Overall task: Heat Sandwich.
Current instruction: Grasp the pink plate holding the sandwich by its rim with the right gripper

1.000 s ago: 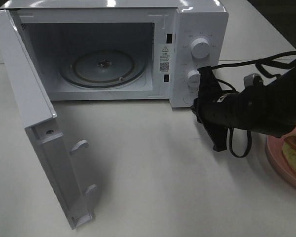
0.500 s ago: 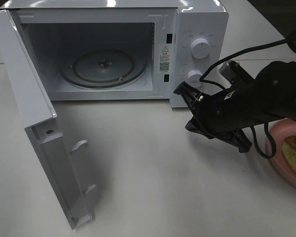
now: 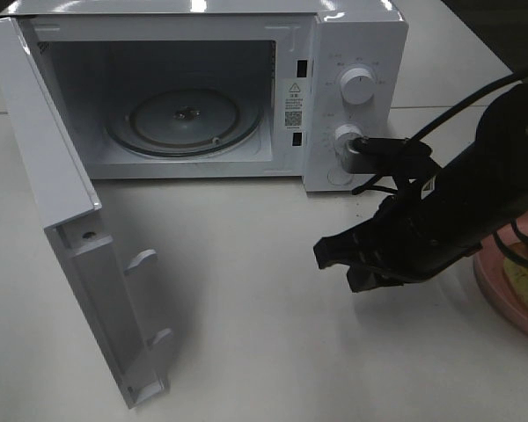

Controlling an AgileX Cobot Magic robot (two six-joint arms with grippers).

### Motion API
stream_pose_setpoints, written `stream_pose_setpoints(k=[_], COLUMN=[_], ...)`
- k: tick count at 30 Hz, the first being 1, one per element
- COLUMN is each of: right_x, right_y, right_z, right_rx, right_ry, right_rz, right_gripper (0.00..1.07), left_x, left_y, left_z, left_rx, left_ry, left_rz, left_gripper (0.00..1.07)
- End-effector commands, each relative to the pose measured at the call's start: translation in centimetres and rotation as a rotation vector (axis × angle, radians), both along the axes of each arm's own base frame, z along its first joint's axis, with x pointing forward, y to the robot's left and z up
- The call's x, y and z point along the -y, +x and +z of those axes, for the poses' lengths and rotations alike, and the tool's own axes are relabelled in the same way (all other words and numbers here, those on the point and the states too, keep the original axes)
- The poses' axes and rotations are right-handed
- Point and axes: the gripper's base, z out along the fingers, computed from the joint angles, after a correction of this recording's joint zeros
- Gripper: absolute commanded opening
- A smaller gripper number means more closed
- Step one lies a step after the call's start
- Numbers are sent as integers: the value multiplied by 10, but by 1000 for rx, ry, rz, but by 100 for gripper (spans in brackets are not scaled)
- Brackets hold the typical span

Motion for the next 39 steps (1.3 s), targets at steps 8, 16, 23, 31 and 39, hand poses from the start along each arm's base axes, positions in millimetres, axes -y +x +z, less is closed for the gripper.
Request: stream_pose_setpoints(k=[8, 16, 23, 31, 39], right_x=[22, 49, 84, 98, 99], right_y=[-18, -16, -7, 7, 16], right_z=[17, 25, 25, 36, 39], right_rx=[-73, -133, -147, -91, -69], right_ry=[-175, -192, -257, -285, -318], right_rz=[158, 42, -38, -77, -52], right_gripper=[13, 16, 27, 70, 104], left_x=[0, 0, 0, 0, 0], left_y=[-3, -3, -3, -3, -3], left_z=[0, 0, 0, 0, 0], left_rx=[34, 34, 34, 34, 34], left_ry=[0, 0, 0, 0, 0], left_rz=[-6, -6, -6, -6, -6], left_gripper=[101, 101, 101, 101, 101])
